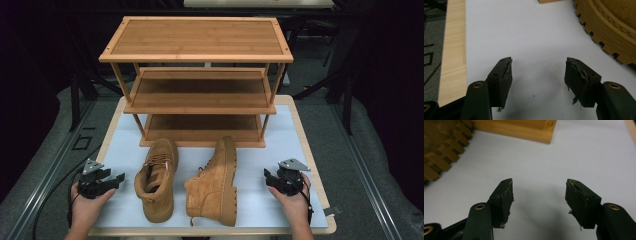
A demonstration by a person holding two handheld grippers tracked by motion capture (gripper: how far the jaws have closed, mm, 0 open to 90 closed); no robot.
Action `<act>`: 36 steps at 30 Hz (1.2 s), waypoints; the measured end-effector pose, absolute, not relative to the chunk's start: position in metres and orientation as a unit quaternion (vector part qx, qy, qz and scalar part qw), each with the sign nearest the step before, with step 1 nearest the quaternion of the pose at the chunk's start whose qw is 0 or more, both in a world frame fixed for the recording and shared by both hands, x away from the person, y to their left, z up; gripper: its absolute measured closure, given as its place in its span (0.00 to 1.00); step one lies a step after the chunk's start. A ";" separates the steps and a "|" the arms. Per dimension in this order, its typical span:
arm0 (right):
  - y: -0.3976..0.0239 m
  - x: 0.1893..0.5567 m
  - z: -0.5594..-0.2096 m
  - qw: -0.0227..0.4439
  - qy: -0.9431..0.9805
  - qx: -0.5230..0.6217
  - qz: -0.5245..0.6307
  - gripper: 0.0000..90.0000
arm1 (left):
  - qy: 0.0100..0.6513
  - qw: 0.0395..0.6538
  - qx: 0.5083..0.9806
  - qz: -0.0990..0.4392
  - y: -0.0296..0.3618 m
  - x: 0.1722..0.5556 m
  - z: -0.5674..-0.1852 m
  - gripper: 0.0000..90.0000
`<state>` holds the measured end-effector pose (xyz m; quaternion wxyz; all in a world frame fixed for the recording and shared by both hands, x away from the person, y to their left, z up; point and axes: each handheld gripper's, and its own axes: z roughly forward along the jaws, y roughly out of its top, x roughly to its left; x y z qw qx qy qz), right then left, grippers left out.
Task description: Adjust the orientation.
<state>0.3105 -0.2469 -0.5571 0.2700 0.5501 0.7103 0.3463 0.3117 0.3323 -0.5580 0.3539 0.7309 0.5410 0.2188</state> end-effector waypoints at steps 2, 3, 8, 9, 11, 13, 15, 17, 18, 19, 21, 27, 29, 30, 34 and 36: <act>-0.245 0.304 -0.555 0.279 0.702 0.546 0.362 0.43 | 0.544 0.377 0.720 0.208 0.332 0.306 -0.557 0.43; -0.244 0.300 -0.554 0.280 0.701 0.542 0.369 0.44 | 0.544 0.379 0.718 0.211 0.331 0.304 -0.557 0.43; -0.239 0.289 -0.557 0.271 0.710 0.535 0.370 0.53 | 0.543 0.394 0.711 0.212 0.324 0.291 -0.551 0.47; -0.239 0.289 -0.557 0.271 0.710 0.535 0.370 0.53 | 0.540 0.393 0.714 0.211 0.323 0.290 -0.550 0.47; -0.239 0.288 -0.558 0.256 0.709 0.538 0.377 0.55 | 0.534 0.391 0.720 0.208 0.318 0.287 -0.548 0.48; -0.238 0.286 -0.557 0.248 0.712 0.534 0.382 0.55 | 0.528 0.391 0.725 0.208 0.314 0.285 -0.548 0.48; -0.235 0.284 -0.556 0.250 0.712 0.534 0.381 0.56 | 0.523 0.389 0.731 0.203 0.312 0.285 -0.547 0.48; -0.233 0.283 -0.555 0.245 0.712 0.540 0.376 0.59 | 0.524 0.388 0.731 0.200 0.311 0.285 -0.548 0.48; -0.232 0.283 -0.555 0.240 0.713 0.539 0.379 0.59 | 0.526 0.393 0.729 0.193 0.311 0.286 -0.548 0.48; -0.232 0.284 -0.555 0.235 0.713 0.538 0.384 0.59 | 0.529 0.397 0.728 0.182 0.312 0.286 -0.548 0.49; -0.232 0.283 -0.555 0.242 0.709 0.540 0.384 0.58 | 0.531 0.399 0.726 0.178 0.313 0.285 -0.547 0.51; -0.234 0.282 -0.555 0.242 0.704 0.544 0.388 0.56 | 0.529 0.410 0.725 0.166 0.311 0.285 -0.544 0.54; -0.234 0.282 -0.555 0.241 0.705 0.542 0.388 0.56 | 0.529 0.409 0.726 0.162 0.309 0.285 -0.541 0.54; -0.233 0.281 -0.555 0.241 0.705 0.542 0.388 0.56 | 0.529 0.411 0.725 0.162 0.308 0.284 -0.538 0.54; -0.233 0.280 -0.552 0.244 0.698 0.545 0.395 0.56 | 0.527 0.410 0.726 0.165 0.304 0.281 -0.526 0.56; -0.233 0.280 -0.553 0.250 0.696 0.550 0.387 0.56 | 0.525 0.411 0.726 0.166 0.302 0.279 -0.517 0.57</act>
